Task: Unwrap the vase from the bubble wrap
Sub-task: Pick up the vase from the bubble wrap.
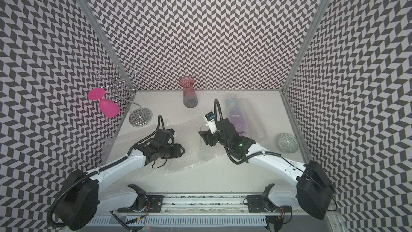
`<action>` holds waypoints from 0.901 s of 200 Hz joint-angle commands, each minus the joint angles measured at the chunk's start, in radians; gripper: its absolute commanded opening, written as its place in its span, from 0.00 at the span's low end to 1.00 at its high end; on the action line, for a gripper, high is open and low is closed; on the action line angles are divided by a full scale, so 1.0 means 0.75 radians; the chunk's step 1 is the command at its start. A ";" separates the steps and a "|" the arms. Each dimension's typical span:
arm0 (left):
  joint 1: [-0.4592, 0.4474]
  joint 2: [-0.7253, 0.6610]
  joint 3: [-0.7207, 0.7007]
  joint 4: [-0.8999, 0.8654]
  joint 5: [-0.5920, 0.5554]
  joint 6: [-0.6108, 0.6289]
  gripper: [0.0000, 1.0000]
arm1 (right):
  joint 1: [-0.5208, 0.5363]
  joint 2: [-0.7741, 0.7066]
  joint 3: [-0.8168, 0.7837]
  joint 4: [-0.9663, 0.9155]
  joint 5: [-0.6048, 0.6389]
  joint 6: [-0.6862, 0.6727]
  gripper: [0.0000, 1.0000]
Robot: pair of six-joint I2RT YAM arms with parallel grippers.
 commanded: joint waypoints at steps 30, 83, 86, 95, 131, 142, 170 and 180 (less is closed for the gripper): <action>0.006 -0.026 -0.026 0.055 0.031 -0.011 0.52 | 0.040 -0.044 -0.009 0.075 0.004 -0.002 0.50; 0.007 -0.055 -0.045 0.093 0.055 -0.016 0.51 | 0.060 -0.066 -0.024 0.063 0.009 0.031 0.73; 0.007 -0.059 -0.046 0.096 0.055 -0.017 0.51 | 0.059 -0.067 -0.026 0.060 0.009 0.033 0.74; 0.008 -0.066 -0.050 0.100 0.054 -0.019 0.51 | 0.063 -0.069 -0.030 0.061 0.013 0.035 0.75; 0.008 -0.049 -0.048 0.098 0.067 -0.012 0.51 | 0.090 -0.070 -0.035 0.049 0.049 0.033 0.86; 0.008 -0.048 -0.050 0.100 0.069 -0.011 0.51 | 0.097 -0.068 -0.037 0.046 0.058 0.036 0.89; 0.007 -0.048 -0.052 0.107 0.074 -0.011 0.51 | 0.102 -0.057 -0.031 0.036 0.086 0.045 0.96; 0.007 -0.045 -0.052 0.107 0.080 -0.010 0.51 | 0.103 -0.043 -0.026 0.032 0.102 0.049 0.97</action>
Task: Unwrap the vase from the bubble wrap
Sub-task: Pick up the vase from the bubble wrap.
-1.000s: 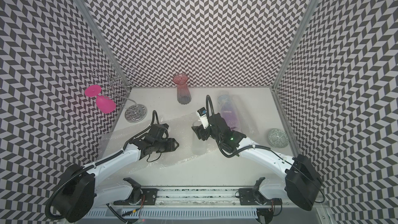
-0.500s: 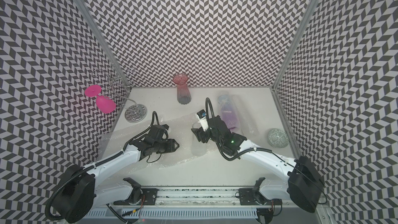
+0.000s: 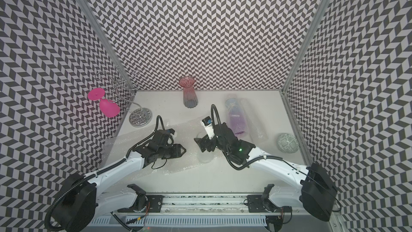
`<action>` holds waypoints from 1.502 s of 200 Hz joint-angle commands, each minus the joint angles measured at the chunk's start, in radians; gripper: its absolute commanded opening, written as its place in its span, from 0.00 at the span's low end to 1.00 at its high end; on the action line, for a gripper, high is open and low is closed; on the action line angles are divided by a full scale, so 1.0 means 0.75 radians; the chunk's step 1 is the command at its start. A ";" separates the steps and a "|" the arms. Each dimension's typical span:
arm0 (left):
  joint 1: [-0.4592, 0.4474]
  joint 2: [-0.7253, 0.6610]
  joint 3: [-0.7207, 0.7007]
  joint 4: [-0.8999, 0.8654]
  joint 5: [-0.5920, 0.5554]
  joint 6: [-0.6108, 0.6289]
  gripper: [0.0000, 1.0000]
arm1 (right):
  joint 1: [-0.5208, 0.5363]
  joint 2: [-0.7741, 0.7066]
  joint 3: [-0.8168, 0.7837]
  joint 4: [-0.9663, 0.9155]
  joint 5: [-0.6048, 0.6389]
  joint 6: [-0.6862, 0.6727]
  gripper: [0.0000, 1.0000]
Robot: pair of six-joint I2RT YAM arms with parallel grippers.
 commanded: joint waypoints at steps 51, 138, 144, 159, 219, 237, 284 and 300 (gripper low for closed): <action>0.005 0.004 -0.017 0.046 0.030 -0.007 0.51 | 0.010 0.073 0.036 0.029 0.104 0.041 0.99; 0.011 0.010 -0.015 0.048 0.032 -0.006 0.51 | 0.014 0.106 0.027 0.060 0.040 0.016 0.57; 0.013 0.013 -0.015 0.048 0.034 -0.006 0.51 | 0.016 0.103 0.027 0.057 0.041 0.013 0.55; 0.017 0.016 -0.015 0.047 0.034 -0.005 0.50 | 0.016 0.095 0.027 0.054 0.039 0.005 0.48; 0.024 0.033 -0.013 0.043 0.034 -0.005 0.50 | 0.018 0.064 0.100 0.008 0.069 -0.042 0.15; 0.023 0.040 -0.013 0.037 0.027 -0.005 0.50 | 0.018 0.050 0.142 0.008 0.110 -0.068 0.04; 0.022 0.100 -0.001 -0.009 -0.028 -0.011 0.50 | 0.002 0.068 0.275 0.072 0.185 -0.171 0.00; 0.018 0.156 0.010 -0.025 -0.044 -0.007 0.49 | -0.010 0.105 0.331 0.075 0.157 -0.195 0.00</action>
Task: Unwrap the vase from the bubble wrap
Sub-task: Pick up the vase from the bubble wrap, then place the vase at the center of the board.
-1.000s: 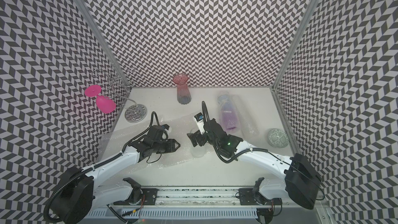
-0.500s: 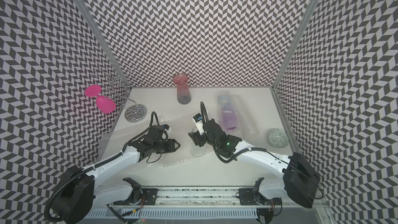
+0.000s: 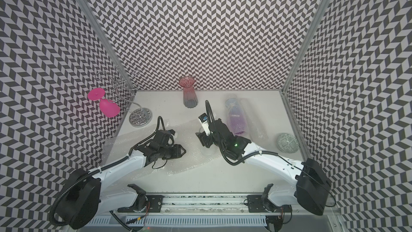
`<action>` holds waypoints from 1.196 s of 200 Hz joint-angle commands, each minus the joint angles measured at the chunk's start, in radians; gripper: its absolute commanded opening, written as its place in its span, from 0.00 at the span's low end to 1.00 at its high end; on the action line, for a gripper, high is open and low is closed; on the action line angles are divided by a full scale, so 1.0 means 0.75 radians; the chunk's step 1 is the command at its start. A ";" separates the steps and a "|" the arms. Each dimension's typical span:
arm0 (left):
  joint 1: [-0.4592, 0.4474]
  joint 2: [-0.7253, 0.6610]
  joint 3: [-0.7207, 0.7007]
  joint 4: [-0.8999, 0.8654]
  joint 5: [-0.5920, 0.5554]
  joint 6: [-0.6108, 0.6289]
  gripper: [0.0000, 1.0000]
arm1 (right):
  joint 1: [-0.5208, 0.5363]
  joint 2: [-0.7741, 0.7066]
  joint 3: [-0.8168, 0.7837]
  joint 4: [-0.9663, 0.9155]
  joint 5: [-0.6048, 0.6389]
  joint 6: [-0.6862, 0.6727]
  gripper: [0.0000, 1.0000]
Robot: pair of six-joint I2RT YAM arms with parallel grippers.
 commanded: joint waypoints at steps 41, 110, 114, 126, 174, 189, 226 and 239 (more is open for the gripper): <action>-0.006 0.091 0.015 -0.043 -0.048 -0.015 0.49 | -0.116 0.145 0.300 0.213 -0.056 -0.066 0.00; -0.039 0.139 0.084 -0.107 -0.016 0.009 0.50 | -0.389 0.667 0.960 0.114 -0.083 -0.075 0.00; -0.039 0.126 0.086 -0.104 -0.010 0.009 0.50 | -0.398 0.695 0.981 0.130 -0.091 -0.074 0.00; -0.036 0.091 0.089 -0.087 0.019 0.015 0.50 | -0.418 0.767 1.050 0.167 -0.107 -0.079 0.00; -0.035 0.049 0.108 -0.096 0.091 0.058 0.53 | -0.473 1.043 1.341 0.178 -0.104 -0.093 0.00; -0.035 0.030 0.105 -0.081 0.116 0.065 0.54 | -0.483 1.113 1.402 0.184 -0.104 -0.108 0.00; -0.030 -0.013 0.140 -0.116 0.080 0.089 0.54 | -0.506 1.256 1.537 0.144 -0.078 -0.083 0.00; -0.017 -0.038 0.131 -0.115 0.076 0.086 0.54 | -0.510 1.276 1.541 0.150 -0.077 -0.081 0.00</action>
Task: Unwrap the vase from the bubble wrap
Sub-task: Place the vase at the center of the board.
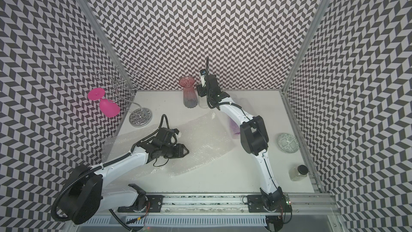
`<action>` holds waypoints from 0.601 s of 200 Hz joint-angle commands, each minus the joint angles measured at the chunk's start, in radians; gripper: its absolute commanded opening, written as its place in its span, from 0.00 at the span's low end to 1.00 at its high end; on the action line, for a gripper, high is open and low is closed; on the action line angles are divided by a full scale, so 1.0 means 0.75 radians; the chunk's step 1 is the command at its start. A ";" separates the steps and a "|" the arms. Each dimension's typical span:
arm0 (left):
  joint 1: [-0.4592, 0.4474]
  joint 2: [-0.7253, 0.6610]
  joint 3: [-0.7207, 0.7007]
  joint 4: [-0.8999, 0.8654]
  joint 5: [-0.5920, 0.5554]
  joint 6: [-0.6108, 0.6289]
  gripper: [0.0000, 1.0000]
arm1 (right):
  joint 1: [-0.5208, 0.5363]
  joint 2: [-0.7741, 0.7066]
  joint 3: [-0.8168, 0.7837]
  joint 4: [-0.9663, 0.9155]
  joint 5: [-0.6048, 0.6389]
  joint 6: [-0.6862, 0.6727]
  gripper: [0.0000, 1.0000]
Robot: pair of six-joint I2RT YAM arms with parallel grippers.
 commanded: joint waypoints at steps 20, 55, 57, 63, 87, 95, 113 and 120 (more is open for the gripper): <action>0.037 -0.070 0.019 -0.028 -0.024 0.021 0.54 | -0.020 0.026 0.090 0.173 0.011 0.009 0.00; 0.068 -0.070 0.028 -0.047 -0.031 0.027 0.54 | -0.028 0.049 0.072 0.175 0.019 0.028 0.00; 0.070 -0.072 0.028 -0.047 -0.032 0.026 0.54 | -0.027 0.051 0.072 0.175 0.021 0.028 0.00; 0.071 -0.076 0.026 -0.047 -0.036 0.025 0.54 | -0.027 0.057 0.071 0.175 0.028 0.028 0.01; 0.079 -0.075 0.024 -0.052 -0.038 0.020 0.55 | -0.029 0.076 0.067 0.193 0.032 0.042 0.07; 0.078 -0.071 0.026 -0.055 -0.039 0.021 0.55 | -0.029 0.081 0.068 0.199 0.033 0.044 0.11; 0.080 -0.070 0.028 -0.064 -0.039 0.019 0.55 | -0.030 0.086 0.068 0.214 0.042 0.047 0.14; 0.080 -0.073 0.028 -0.066 -0.040 0.019 0.55 | -0.029 0.088 0.068 0.222 0.049 0.048 0.14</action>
